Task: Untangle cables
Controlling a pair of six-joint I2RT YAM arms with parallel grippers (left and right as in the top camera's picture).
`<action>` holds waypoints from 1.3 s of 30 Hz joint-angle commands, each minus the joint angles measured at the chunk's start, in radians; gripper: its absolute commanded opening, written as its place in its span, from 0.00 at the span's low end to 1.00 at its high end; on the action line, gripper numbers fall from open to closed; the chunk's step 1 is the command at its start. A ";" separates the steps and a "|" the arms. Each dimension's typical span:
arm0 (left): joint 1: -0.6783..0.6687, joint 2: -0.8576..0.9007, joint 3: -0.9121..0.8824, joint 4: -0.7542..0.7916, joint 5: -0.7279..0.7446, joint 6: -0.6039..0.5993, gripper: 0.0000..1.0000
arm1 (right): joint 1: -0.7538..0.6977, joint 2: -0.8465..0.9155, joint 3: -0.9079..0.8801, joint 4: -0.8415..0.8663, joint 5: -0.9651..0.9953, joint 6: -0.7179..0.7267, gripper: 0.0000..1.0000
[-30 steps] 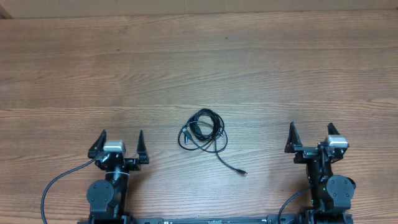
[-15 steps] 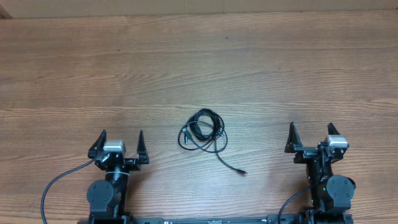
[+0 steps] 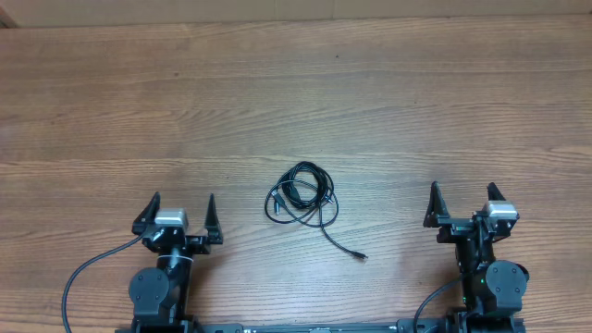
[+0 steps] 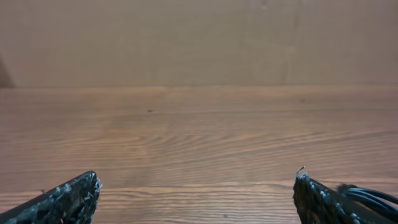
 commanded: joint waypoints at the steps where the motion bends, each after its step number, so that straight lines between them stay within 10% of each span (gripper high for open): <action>1: -0.006 -0.010 0.039 -0.037 0.106 -0.003 1.00 | 0.000 -0.010 -0.010 0.006 0.001 -0.002 1.00; 14: -0.006 0.110 0.322 -0.204 0.187 -0.004 1.00 | 0.000 -0.010 -0.010 0.006 0.001 -0.002 1.00; 31: -0.020 0.780 1.020 -0.674 0.397 0.002 1.00 | 0.000 -0.010 -0.010 0.006 0.001 -0.002 1.00; 39: -0.225 1.032 1.130 -0.679 0.399 0.004 0.99 | 0.000 -0.010 -0.010 0.006 0.001 -0.002 1.00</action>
